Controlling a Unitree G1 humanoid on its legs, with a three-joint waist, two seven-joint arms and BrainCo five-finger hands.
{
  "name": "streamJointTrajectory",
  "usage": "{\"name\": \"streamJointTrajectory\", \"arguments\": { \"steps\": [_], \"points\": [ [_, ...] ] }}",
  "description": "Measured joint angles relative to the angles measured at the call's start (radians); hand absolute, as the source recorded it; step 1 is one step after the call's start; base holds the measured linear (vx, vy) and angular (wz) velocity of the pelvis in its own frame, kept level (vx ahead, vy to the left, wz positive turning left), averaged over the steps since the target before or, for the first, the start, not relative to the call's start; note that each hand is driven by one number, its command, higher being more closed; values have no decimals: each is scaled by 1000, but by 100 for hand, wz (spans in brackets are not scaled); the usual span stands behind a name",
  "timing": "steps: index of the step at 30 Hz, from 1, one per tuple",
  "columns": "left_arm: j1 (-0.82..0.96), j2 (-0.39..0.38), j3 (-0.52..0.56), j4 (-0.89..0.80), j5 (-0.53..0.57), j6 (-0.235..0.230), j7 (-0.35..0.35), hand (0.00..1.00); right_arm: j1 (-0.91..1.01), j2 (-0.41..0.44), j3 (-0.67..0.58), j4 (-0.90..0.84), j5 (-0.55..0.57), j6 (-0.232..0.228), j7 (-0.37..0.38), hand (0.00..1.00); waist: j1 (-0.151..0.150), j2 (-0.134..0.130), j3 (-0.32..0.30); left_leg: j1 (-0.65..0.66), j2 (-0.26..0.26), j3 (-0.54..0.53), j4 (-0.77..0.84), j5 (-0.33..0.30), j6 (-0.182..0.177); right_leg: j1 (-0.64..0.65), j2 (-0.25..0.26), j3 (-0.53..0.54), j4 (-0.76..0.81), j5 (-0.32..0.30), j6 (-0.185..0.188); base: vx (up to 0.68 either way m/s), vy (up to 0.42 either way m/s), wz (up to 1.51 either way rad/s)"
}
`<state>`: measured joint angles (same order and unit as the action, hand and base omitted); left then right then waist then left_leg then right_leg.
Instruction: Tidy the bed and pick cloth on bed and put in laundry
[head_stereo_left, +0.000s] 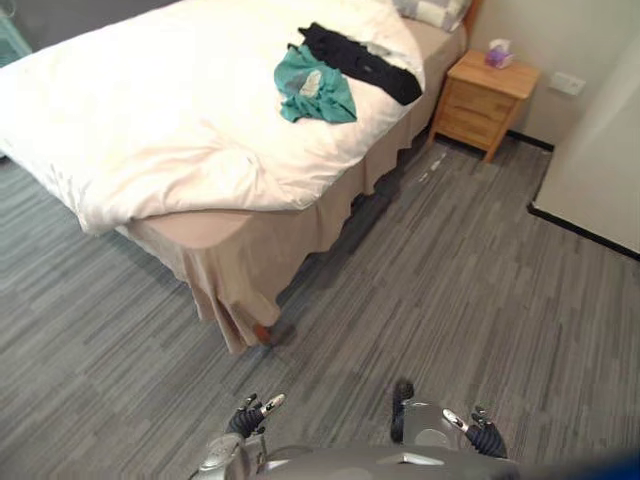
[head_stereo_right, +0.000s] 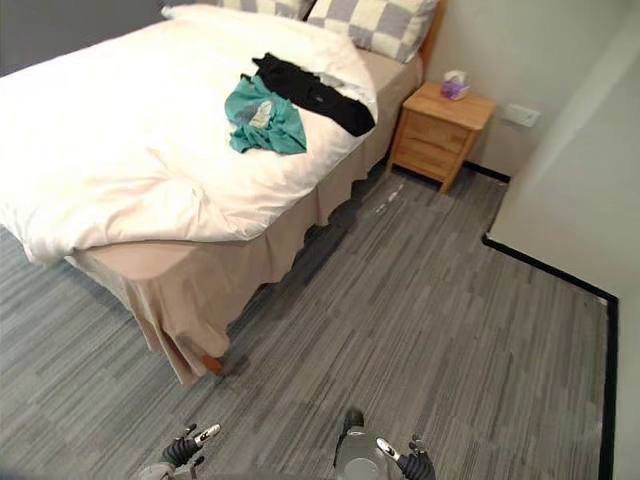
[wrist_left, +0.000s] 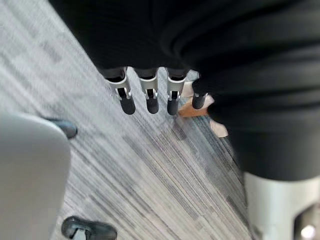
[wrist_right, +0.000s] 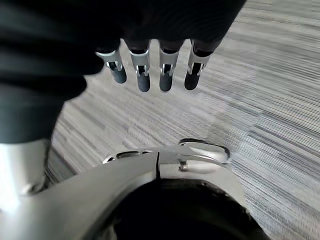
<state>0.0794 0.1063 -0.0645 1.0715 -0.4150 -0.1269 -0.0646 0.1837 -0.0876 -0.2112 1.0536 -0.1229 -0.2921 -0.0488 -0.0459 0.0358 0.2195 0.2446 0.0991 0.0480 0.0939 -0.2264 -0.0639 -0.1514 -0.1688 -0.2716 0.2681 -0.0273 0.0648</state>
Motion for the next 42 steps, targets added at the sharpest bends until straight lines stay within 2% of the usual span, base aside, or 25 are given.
{"name": "streamJointTrajectory", "arguments": {
  "steps": [3,6,9,12,13,14,15,17,19,20,21,24,26,28,29,31,33,34,35,36,37,38,39,40,42],
  "points": [
    [10,-30,47,-7,26,-6,-2,0,1,-9,7,-4,2,0,-5,0,-3,11,-4,36,58,-18,-5,9,-19,4,-2,-77,182,-180,-34,280,-315,67],
    [17,-39,77,-7,37,-7,2,0,-6,-18,31,11,3,6,-6,0,-2,14,-19,34,94,-36,1,21,-36,23,11,-110,231,-226,-64,234,-235,53],
    [18,-32,89,-7,41,-8,4,0,-28,-28,58,47,1,25,-6,0,4,4,-25,-20,110,-62,105,53,-47,70,26,-119,200,-239,-82,221,-180,59],
    [22,-29,116,-30,42,-17,-1,0,-31,-33,82,67,2,57,8,0,13,-8,-26,-198,115,-52,458,159,-77,215,28,-183,41,-232,-81,171,-143,69],
    [20,-26,116,-34,41,-21,-3,0,-33,-40,92,71,2,68,11,0,20,-16,-25,-265,138,-17,607,163,-63,273,30,-215,-9,-225,-86,174,-157,40],
    [16,-27,116,-41,33,-22,-4,0,-32,-49,99,75,1,81,18,0,39,-7,-29,-316,153,48,705,109,-45,315,32,-229,-44,-222,-84,167,-142,28],
    [18,-28,117,-48,32,-20,-5,0,-32,-51,99,79,-1,89,22,0,40,-6,-29,-335,153,79,722,86,-36,335,31,-235,-60,-221,-81,159,-84,11],
    [19,-31,126,-60,14,-13,-15,0,-60,-55,99,82,-3,111,36,0,40,-6,-29,-388,127,212,664,35,-27,389,29,-253,-119,-209,-62,181,1,11],
    [15,-32,126,-59,11,-1,-18,0,-69,-56,98,81,0,113,48,0,38,-3,-30,-384,81,316,477,63,-2,421,29,-275,-131,-205,-49,259,82,25],
    [14,-32,126,-57,11,13,-19,0,-69,-57,95,81,0,114,52,0,37,2,-35,-367,57,425,356,99,79,429,34,-291,-129,-208,-29,231,82,48],
    [11,-27,127,-57,11,19,-19,0,-69,-55,91,81,0,115,55,0,32,-2,-40,-342,47,456,306,100,87,436,31,-303,-128,-211,-21,282,72,72],
    [12,-9,126,-66,-5,43,-22,0,-73,-34,86,82,-4,111,67,0,42,-50,-40,-292,-25,462,150,128,120,429,7,-337,-104,-196,0,224,59,69],
    [17,-2,123,-67,-11,55,-19,0,-92,-30,86,78,-24,111,88,0,54,-58,-37,-259,-31,450,132,128,120,441,-6,-334,-43,-190,10,181,8,44],
    [22,-6,113,-67,-13,64,-15,0,-93,-39,93,52,-50,111,112,0,54,-33,-31,-223,-15,431,114,129,122,440,1,-315,-24,-231,18,112,-85,18],
    [24,-7,109,-67,-27,64,-5,0,-98,-35,115,28,-58,116,117,0,60,-52,-46,-215,-20,433,96,138,109,459,20,-316,-165,-165,3,51,-202,14],
    [16,-4,97,-55,-23,67,6,0,-108,-28,133,21,-58,126,119,0,56,-47,-59,-209,-28,429,65,134,95,454,22,-318,-161,-136,16,44,-144,23],
    [15,-26,84,-29,-25,70,19,0,-106,-56,133,24,-57,136,110,0,39,-15,-68,-179,-29,411,8,136,92,398,-2,-317,-2,-150,34,45,13,33],
    [15,-35,64,-29,-22,72,28,0,-107,-72,126,19,-56,144,103,0,35,4,-59,-146,-35,390,-30,137,85,340,-58,-301,203,-153,36,-6,47,48],
    [15,-20,46,-31,-14,71,29,0,-95,-63,118,19,-56,151,101,0,34,-18,-50,-107,-55,350,-53,136,86,269,-121,-246,426,-134,32,-16,14,58],
    [13,-15,34,-30,-8,71,29,0,-89,-59,117,21,-55,155,101,0,33,-27,-45,-92,-64,336,-58,135,86,239,-150,-215,509,-151,22,23,-52,86],
    [3,8,25,-23,-5,74,33,0,-74,-45,120,20,-54,155,101,0,22,-43,-46,-81,-71,292,-56,132,87,217,-168,-182,543,-230,18,61,-108,107],
    [1,15,25,-24,-5,73,39,0,-68,-38,124,20,-43,152,101,0,22,-56,-43,-86,-66,252,-56,134,88,189,-160,-170,500,-271,14,80,-105,109],
    [-2,19,25,-24,-5,72,41,0,-69,-37,124,20,-37,150,100,0,22,-59,-38,-88,-62,231,-56,136,87,179,-153,-162,463,-273,12,117,-152,128],
    [-13,25,27,-25,-5,73,41,0,-70,-34,133,21,-9,142,100,0,18,-65,-30,-102,-54,161,-56,148,70,173,-109,-114,277,-257,24,103,-152,112],
    [-13,41,26,-29,-2,73,39,0,-71,-26,150,24,7,142,104,0,17,-98,-33,-120,-76,125,-60,159,53,190,-89,-51,81,-186,20,117,-189,113]
  ]
}}
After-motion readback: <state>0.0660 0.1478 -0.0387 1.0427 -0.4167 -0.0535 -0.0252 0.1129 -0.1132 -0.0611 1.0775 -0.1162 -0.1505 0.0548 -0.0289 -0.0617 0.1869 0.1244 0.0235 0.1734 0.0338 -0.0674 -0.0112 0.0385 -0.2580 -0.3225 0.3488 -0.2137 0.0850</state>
